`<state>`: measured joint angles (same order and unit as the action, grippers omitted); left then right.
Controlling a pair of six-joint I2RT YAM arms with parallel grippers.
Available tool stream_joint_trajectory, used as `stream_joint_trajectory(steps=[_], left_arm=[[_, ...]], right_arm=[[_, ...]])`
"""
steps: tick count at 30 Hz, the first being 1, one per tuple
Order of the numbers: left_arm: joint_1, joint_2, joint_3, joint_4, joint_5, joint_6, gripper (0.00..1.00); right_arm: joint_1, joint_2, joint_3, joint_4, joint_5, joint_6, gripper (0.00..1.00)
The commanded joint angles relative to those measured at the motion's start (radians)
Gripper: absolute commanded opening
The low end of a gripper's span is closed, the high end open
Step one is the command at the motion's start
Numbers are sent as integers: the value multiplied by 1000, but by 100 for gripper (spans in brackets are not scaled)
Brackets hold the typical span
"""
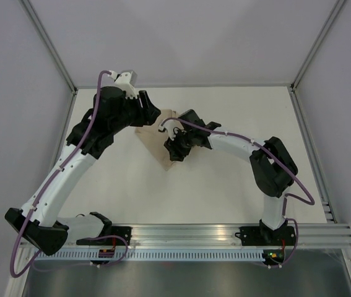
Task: Fold the napkin, place the utensils inside, and roll it up
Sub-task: Fold the napkin at the center of the board, then adjust the napkin at the center of the board.
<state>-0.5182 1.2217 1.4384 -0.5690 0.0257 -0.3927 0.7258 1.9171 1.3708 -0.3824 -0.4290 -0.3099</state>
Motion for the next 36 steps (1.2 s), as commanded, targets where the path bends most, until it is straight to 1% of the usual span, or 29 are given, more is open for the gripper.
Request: stream_joint_trajectory(steps=[1, 2, 3, 5, 6, 7, 8, 9, 12, 17, 21, 28, 36], left_arm=[[4, -13, -25, 40, -85, -83, 59], [4, -7, -42, 41, -101, -95, 57], [6, -2, -52, 43, -133, -107, 51], [10, 16, -88, 54, -164, -136, 45], [23, 41, -104, 63, -173, -144, 37], [29, 54, -140, 86, -175, -156, 32], [40, 70, -157, 96, -175, -167, 27], [68, 106, -176, 106, -156, -179, 17], [127, 165, -236, 155, -116, -224, 2], [191, 295, -288, 187, -139, -284, 2], [227, 389, -289, 202, -167, -305, 2], [262, 541, -274, 219, -165, -333, 2], [282, 660, -234, 224, -152, -336, 2]], right_arm=[[-86, -70, 70, -16, -45, 25, 57], [-104, -73, 73, -18, -45, 29, 57], [-136, -75, 80, -16, -34, 47, 57], [-167, -67, 96, -18, 25, 66, 56], [-196, -47, 120, -19, 51, 83, 56], [-209, -35, 135, -23, 83, 87, 54], [-224, -20, 152, -32, 96, 92, 54], [-255, 14, 189, -38, 108, 100, 54], [-307, 84, 255, -46, 128, 106, 54], [-327, 192, 332, -93, 121, 78, 54], [-327, 256, 355, -98, 116, 75, 54], [-327, 290, 356, -110, 115, 71, 54], [-327, 246, 268, -122, 92, 63, 52]])
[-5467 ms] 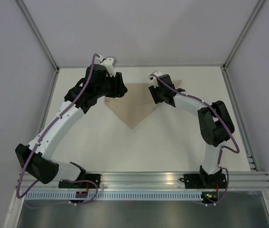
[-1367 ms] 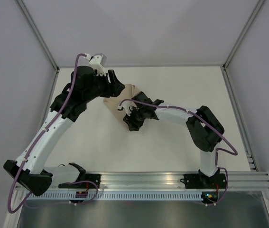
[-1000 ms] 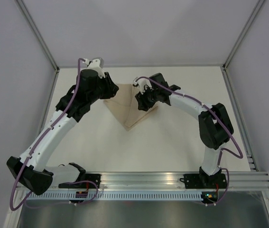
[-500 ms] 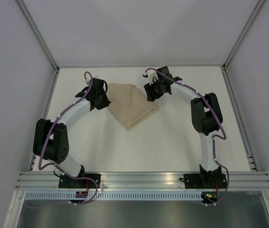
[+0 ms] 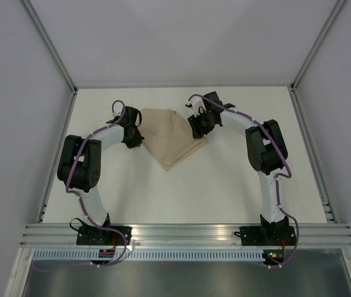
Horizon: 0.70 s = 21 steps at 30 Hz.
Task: Fold the napkin, place the utensils inside, and roll it up
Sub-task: Adjust the napkin at the center of the board.
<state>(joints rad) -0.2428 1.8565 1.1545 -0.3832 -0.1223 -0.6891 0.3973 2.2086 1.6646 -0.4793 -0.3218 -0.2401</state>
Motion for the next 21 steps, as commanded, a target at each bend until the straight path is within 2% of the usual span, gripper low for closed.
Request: stream_joint_trajectory(steps=[1, 11, 21], left_arm=[[7, 32, 62, 37, 0, -38, 2], [8, 136, 178, 3, 52, 13, 2], [-12, 248, 335, -51, 187, 180, 2]], right_arm=[[3, -50, -41, -31, -22, -5, 52], [3, -139, -158, -62, -114, -2, 50], [24, -239, -295, -108, -192, -28, 48]])
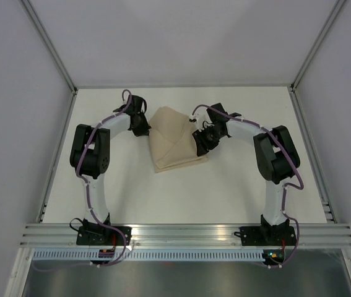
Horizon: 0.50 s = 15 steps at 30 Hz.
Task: Fold the napkin, place the utensils inside, and roll it up
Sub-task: Adjust the napkin at the center of the board.
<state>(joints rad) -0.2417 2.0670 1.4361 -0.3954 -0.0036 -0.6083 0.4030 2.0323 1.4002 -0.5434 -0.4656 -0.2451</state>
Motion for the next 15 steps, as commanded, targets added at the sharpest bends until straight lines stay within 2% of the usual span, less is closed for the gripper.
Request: stream_joint_trajectory(steps=[1, 10, 15], left_arm=[[-16, 42, 61, -45, 73, 105, 2], [-57, 91, 138, -62, 123, 142, 2], [-54, 74, 155, -63, 125, 157, 3]], right_arm=[[23, -70, -53, -44, -50, -28, 48], [49, -144, -132, -49, -7, -26, 47], [34, -190, -122, -61, 27, -19, 51]])
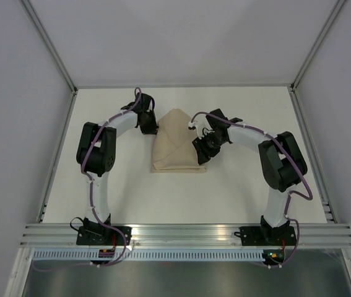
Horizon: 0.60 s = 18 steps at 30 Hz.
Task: Fold the napkin, place the utensils inside, and roll it up
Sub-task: Adjust the napkin at the center of the board, then roll the napkin at the center of the board.
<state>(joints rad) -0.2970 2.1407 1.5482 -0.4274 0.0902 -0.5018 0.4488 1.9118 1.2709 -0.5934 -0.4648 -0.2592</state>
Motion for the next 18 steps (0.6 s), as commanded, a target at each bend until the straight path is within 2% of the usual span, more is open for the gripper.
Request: stream_joint_trajectory(steps=[1, 3, 6, 10, 14, 18], left_arm=[[2, -5, 44, -30, 31, 52, 6], [5, -31, 47, -31, 31, 62, 11], [19, -88, 50, -31, 25, 72, 23], [62, -186, 46, -37, 25, 83, 44], [88, -304, 47, -54, 31, 88, 53], [98, -463, 47, -80, 31, 89, 55]], right_arm=[[-15, -88, 15, -9, 38, -5, 52], [-24, -108, 22, -6, 55, -17, 55], [-25, -164, 21, 23, 118, -44, 59], [-22, -250, 10, 30, 143, -112, 65], [31, -330, -60, 87, 197, -193, 69], [177, -355, -152, 194, 311, -264, 69]])
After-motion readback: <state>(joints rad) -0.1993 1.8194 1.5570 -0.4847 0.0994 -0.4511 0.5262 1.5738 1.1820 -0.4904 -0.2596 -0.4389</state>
